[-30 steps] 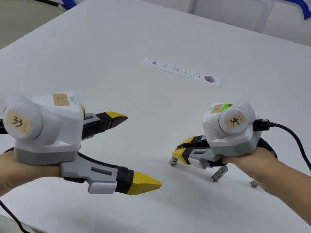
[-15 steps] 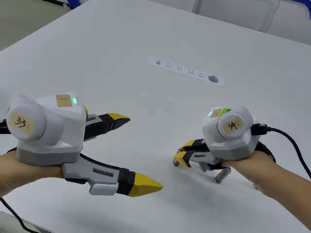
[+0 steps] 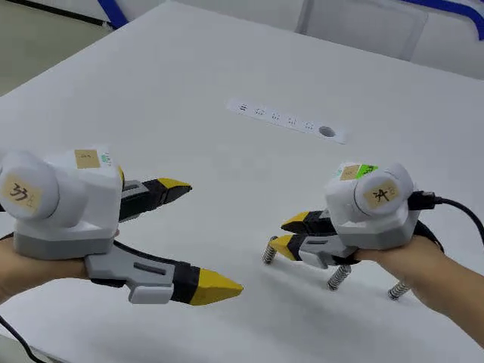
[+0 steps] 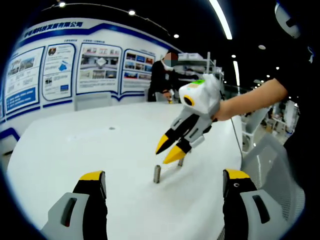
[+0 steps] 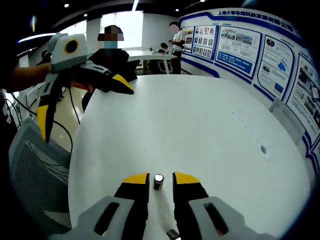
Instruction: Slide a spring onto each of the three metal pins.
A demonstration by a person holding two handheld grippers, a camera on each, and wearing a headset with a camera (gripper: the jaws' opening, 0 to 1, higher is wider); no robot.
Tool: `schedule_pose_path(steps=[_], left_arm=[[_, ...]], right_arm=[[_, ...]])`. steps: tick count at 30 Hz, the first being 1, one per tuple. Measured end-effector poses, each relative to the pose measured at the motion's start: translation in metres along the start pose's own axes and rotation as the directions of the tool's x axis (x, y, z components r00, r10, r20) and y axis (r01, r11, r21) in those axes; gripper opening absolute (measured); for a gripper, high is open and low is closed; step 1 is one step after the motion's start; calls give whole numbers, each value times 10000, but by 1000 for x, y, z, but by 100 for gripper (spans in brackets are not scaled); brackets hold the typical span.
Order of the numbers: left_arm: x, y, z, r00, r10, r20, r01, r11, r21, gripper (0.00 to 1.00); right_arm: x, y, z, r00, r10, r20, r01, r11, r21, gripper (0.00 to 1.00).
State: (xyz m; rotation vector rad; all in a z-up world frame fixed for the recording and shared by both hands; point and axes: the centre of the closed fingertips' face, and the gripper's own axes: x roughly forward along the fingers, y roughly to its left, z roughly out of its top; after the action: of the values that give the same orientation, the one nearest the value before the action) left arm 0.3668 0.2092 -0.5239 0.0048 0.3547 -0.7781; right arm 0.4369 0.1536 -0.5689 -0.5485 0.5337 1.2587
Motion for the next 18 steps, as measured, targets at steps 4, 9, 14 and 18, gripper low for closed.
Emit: schedule_pose_path(steps=[4,9,14,18], left_arm=[[5,-7,23,9975,-161,690,182,9994,-297,99],[15,-11,33,9984,-262,507,256,9996,125,100],[26,-18,40,9979,-529,363,516,9981,349,100],[34,-15,38,9985,-551,4,551,9971,516,100]], right_arm=[[-33,-11,7,9966,-423,704,404,9988,279,21],[-77,-28,-2,9874,-1063,1175,994,9930,631,22],[-123,-41,-27,9756,-1549,1556,1329,9808,1430,25],[-154,-43,-56,9731,-1839,1386,1575,9706,1817,28]])
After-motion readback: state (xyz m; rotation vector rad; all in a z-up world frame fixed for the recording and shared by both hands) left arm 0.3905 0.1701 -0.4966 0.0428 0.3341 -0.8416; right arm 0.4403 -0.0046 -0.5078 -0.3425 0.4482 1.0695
